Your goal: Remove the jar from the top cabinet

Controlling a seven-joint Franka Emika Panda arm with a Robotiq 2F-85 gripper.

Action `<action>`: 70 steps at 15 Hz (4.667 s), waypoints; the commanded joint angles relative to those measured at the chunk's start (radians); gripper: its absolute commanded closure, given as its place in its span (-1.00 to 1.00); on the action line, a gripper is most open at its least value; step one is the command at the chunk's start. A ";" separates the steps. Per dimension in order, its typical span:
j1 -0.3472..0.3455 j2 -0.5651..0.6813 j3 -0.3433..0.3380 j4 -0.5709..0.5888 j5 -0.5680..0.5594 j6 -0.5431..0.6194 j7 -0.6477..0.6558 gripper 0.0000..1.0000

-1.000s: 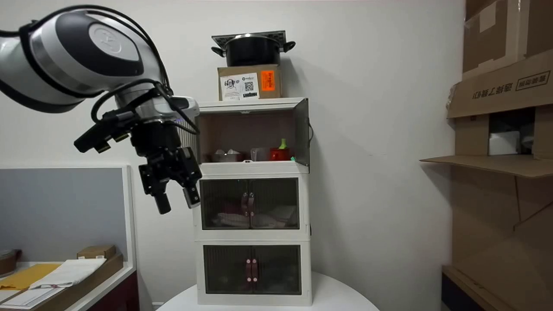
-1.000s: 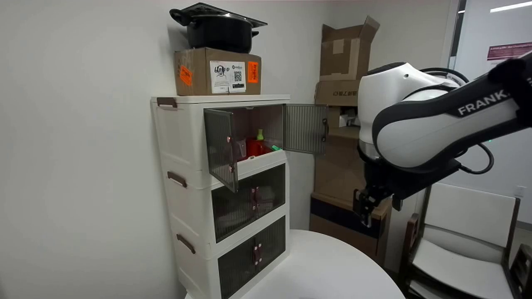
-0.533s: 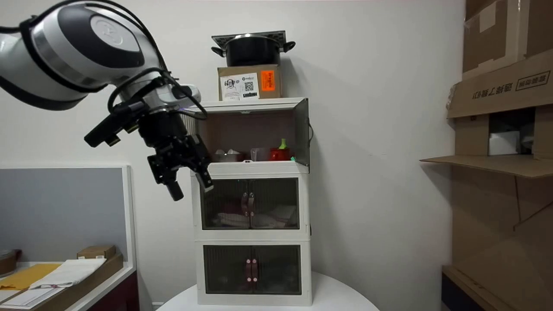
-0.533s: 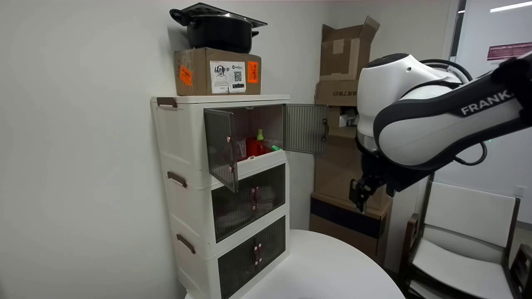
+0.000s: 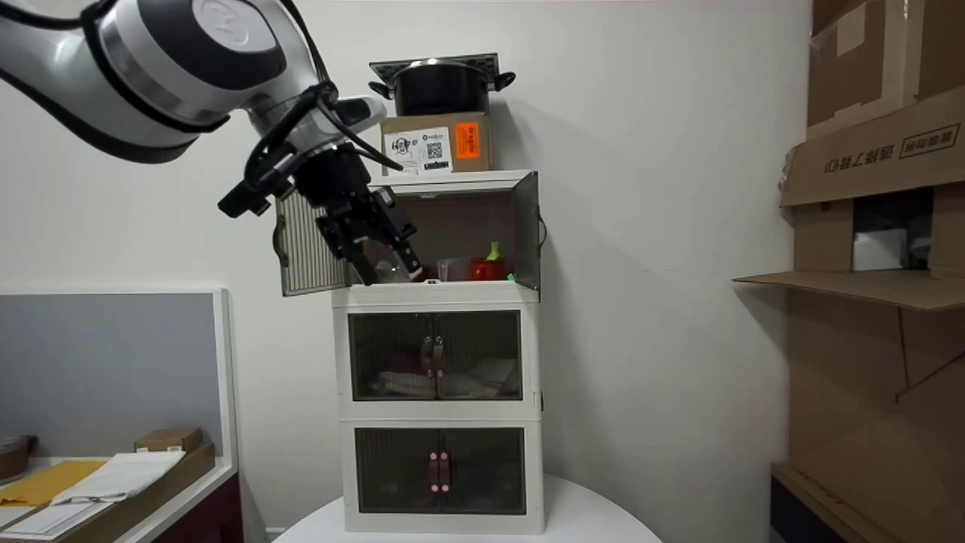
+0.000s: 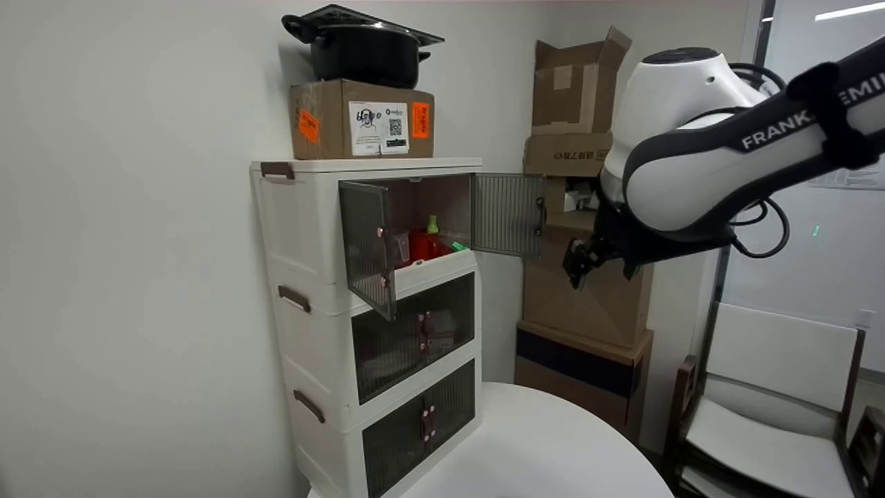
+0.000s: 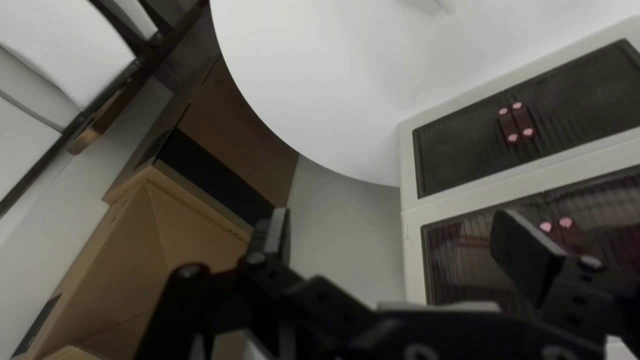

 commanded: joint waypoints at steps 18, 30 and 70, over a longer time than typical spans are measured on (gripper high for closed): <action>-0.063 0.548 0.191 0.483 -0.239 0.259 0.371 -1.00; -0.101 0.624 0.202 0.563 -0.422 0.315 0.605 -1.00; 0.084 1.283 0.191 1.287 -1.042 0.308 1.048 -1.00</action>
